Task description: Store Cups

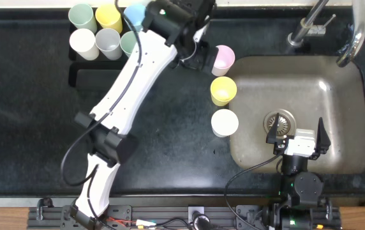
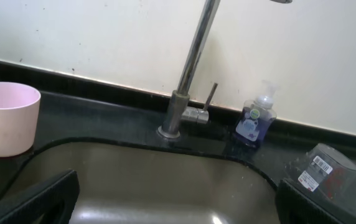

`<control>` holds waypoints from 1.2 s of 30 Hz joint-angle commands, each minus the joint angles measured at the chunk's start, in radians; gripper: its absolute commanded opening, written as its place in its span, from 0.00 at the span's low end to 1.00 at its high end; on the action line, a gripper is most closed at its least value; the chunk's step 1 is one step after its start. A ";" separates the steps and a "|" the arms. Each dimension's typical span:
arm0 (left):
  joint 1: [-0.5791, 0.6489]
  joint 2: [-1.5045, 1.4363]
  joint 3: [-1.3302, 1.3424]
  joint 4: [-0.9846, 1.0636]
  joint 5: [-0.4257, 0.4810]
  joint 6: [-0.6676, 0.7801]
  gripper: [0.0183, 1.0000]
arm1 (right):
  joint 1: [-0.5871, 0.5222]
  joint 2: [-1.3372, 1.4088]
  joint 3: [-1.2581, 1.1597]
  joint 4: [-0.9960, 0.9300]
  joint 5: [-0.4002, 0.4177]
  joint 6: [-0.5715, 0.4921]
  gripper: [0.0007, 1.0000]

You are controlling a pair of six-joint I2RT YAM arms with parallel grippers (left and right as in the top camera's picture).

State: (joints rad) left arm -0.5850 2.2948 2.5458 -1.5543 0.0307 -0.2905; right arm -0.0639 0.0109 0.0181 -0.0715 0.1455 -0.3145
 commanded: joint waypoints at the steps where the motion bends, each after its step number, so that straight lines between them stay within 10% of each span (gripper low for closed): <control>1: 0.007 0.067 0.019 0.007 -0.033 -0.079 1.00 | -0.001 -0.007 -0.013 0.005 0.001 0.000 1.00; 36: 0.021 0.172 0.019 0.264 0.110 -0.085 1.00 | -0.001 -0.007 -0.013 0.005 0.001 0.000 1.00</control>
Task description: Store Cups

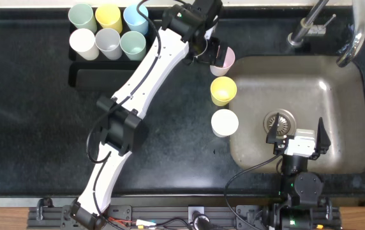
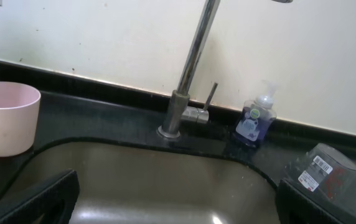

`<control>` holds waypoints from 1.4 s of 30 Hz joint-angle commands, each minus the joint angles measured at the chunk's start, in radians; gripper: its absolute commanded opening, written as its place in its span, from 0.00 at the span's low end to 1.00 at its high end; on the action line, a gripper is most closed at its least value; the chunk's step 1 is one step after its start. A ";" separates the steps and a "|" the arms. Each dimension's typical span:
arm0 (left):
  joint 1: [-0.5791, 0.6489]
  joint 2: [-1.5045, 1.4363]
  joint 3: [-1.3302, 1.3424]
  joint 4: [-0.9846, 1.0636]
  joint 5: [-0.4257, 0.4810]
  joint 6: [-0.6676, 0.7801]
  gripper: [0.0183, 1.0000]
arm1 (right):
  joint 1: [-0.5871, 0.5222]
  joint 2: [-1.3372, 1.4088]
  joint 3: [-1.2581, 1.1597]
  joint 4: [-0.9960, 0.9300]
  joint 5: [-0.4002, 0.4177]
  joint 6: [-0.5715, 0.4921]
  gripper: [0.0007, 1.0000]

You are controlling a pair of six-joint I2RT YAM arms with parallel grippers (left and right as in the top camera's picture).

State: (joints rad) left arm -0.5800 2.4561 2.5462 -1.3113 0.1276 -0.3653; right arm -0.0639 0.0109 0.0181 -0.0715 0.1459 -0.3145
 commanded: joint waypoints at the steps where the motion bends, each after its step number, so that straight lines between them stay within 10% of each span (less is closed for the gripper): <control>1: 0.018 0.014 0.019 0.026 0.014 -0.010 1.00 | -0.001 -0.007 -0.013 0.005 0.000 0.000 1.00; 17: 0.032 0.073 0.019 0.046 0.010 -0.006 0.96 | -0.001 -0.007 -0.013 0.005 0.000 0.000 1.00; 18: 0.032 0.073 0.019 0.047 0.010 -0.006 0.85 | -0.001 -0.007 -0.013 0.005 0.001 0.000 1.00; 21: 0.032 0.073 0.019 0.049 0.010 -0.006 0.02 | -0.001 -0.007 -0.013 0.005 0.000 0.000 1.00; 32: 0.092 -0.109 0.021 -0.035 -0.112 -0.003 0.02 | -0.001 -0.007 -0.013 0.005 0.000 0.000 1.00; 42: 0.495 -0.689 -0.108 -0.277 -0.228 -0.029 0.02 | -0.001 -0.007 -0.013 0.005 0.000 0.000 1.00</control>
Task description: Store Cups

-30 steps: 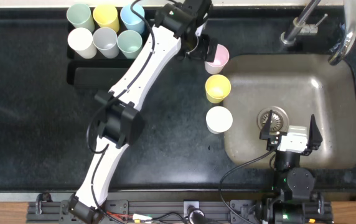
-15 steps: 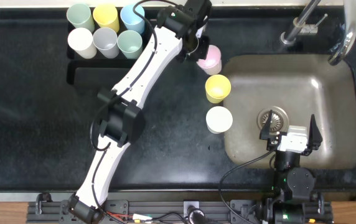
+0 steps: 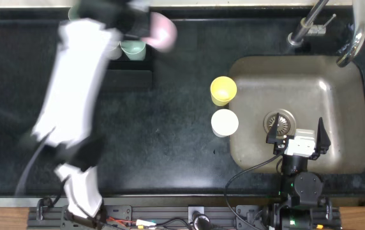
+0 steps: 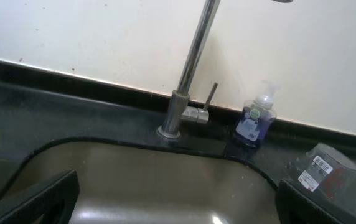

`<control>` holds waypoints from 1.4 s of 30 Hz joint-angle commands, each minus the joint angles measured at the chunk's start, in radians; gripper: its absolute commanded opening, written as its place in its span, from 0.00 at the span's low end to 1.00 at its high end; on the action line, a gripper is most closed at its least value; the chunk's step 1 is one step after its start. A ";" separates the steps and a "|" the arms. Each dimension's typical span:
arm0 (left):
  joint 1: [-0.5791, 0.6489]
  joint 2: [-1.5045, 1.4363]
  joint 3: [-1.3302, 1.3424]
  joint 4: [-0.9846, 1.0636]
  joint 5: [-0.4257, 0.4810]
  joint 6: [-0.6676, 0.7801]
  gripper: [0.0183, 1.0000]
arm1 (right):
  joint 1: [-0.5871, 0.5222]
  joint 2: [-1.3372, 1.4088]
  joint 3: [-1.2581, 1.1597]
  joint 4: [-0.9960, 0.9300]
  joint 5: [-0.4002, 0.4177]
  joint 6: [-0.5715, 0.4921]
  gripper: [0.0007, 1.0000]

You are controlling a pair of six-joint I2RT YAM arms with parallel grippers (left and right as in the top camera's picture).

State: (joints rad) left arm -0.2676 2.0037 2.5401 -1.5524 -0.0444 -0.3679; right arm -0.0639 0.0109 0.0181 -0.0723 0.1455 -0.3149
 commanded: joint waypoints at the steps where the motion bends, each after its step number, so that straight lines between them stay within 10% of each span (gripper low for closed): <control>1: 0.244 -0.280 -0.169 -0.031 -0.055 -0.037 0.02 | -0.001 -0.007 -0.013 0.006 0.001 0.000 1.00; 11: 0.612 -0.528 -1.134 0.508 0.299 -0.086 0.02 | -0.001 -0.007 -0.013 0.006 0.001 0.000 1.00; 42: 0.485 -0.392 -1.046 0.566 0.123 0.213 0.02 | -0.001 -0.007 -0.013 0.006 0.001 0.000 1.00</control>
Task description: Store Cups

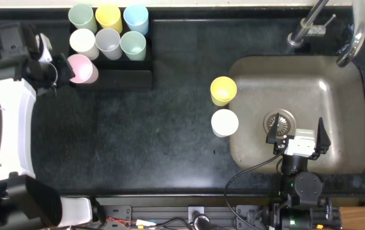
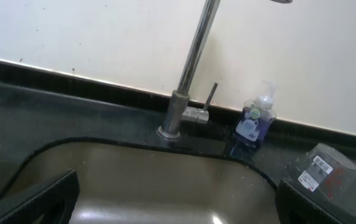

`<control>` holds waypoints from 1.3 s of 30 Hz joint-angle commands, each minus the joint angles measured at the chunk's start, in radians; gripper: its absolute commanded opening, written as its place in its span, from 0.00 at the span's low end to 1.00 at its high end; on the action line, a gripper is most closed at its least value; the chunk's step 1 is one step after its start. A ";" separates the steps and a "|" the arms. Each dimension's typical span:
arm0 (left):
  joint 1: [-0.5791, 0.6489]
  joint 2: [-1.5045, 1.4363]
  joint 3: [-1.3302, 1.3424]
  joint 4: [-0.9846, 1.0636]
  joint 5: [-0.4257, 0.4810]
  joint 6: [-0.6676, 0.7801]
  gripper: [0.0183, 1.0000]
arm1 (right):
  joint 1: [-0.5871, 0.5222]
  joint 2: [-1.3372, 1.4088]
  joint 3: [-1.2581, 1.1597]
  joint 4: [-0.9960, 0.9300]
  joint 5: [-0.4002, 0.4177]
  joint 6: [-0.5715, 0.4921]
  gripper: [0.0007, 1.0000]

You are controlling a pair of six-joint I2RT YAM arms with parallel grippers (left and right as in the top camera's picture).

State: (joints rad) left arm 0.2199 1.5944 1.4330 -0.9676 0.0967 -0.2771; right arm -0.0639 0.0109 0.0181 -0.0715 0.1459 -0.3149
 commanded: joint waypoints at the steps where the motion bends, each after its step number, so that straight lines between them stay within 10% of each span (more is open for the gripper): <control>1: 0.000 0.021 0.061 -0.024 -0.034 0.125 0.02 | -0.001 -0.007 -0.013 0.005 0.000 0.000 1.00; 39: 0.054 0.186 0.061 0.052 -0.046 0.040 0.02 | -0.001 -0.007 -0.013 0.005 0.000 0.000 1.00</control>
State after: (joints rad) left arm 0.2729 1.7649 1.4670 -0.9245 0.0349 -0.2104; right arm -0.0639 0.0109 0.0181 -0.0715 0.1459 -0.3145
